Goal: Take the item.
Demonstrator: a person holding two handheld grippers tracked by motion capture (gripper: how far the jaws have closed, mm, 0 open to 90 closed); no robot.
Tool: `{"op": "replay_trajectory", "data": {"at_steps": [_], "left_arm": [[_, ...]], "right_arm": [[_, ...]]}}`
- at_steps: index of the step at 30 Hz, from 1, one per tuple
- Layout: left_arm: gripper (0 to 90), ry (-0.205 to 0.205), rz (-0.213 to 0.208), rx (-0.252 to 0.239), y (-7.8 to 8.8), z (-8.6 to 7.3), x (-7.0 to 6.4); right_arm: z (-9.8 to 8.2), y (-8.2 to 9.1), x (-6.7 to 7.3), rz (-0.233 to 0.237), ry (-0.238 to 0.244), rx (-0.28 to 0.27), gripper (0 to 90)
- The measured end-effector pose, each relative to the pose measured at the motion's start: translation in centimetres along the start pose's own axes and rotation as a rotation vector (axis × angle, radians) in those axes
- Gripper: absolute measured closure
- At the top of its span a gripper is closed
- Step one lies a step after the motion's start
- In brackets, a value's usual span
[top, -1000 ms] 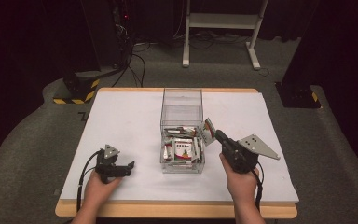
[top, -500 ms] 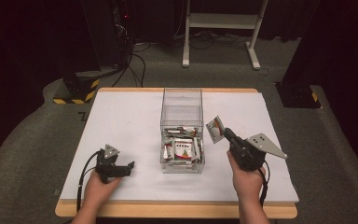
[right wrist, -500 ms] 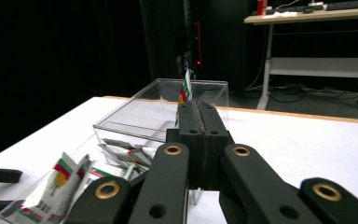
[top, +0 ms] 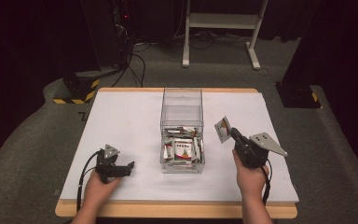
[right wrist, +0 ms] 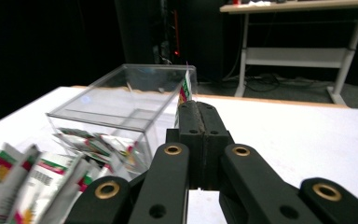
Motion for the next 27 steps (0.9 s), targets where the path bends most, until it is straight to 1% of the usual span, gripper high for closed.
{"op": "replay_trajectory", "data": {"at_steps": [5, 8, 14, 19, 25, 27], "left_arm": [[8.7, 0.002, 0.000, -0.001, 0.0, 0.0, 0.0], [8.7, 0.001, 0.000, -0.001, 0.0, 0.0, 0.0], [8.7, 0.001, 0.000, -0.001, 0.0, 0.0, 0.0], [8.7, 0.001, 0.000, -0.001, 0.0, 0.0, 0.0], [8.7, 0.005, 0.001, -0.005, 0.0, 0.0, 0.0], [8.7, 0.001, 0.000, -0.001, 0.0, 0.0, 0.0]], "right_arm": [[-1.1, -0.4, -1.3, -0.037, -0.001, 0.025, 90.0], [-1.8, -0.6, -1.8, -0.051, 0.000, 0.044, 90.0], [-2.9, -1.0, -2.6, -0.075, 0.002, 0.070, 90.0], [-3.5, -1.2, -3.2, -0.093, 0.002, 0.081, 90.0], [-4.3, -1.4, -3.7, -0.107, 0.000, 0.102, 90.0], [-4.6, -1.6, -3.9, -0.111, -0.003, 0.111, 90.0]]}}
Point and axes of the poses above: each handheld gripper's, and its own axes: y roughly backward along the jaws, z roughly out of its top, x roughly to its left, the point moved 8 cm from there along -y, roughly forward along the jaws, and after that the axes turned 11 degrees about -x, right-handed, at the moved point
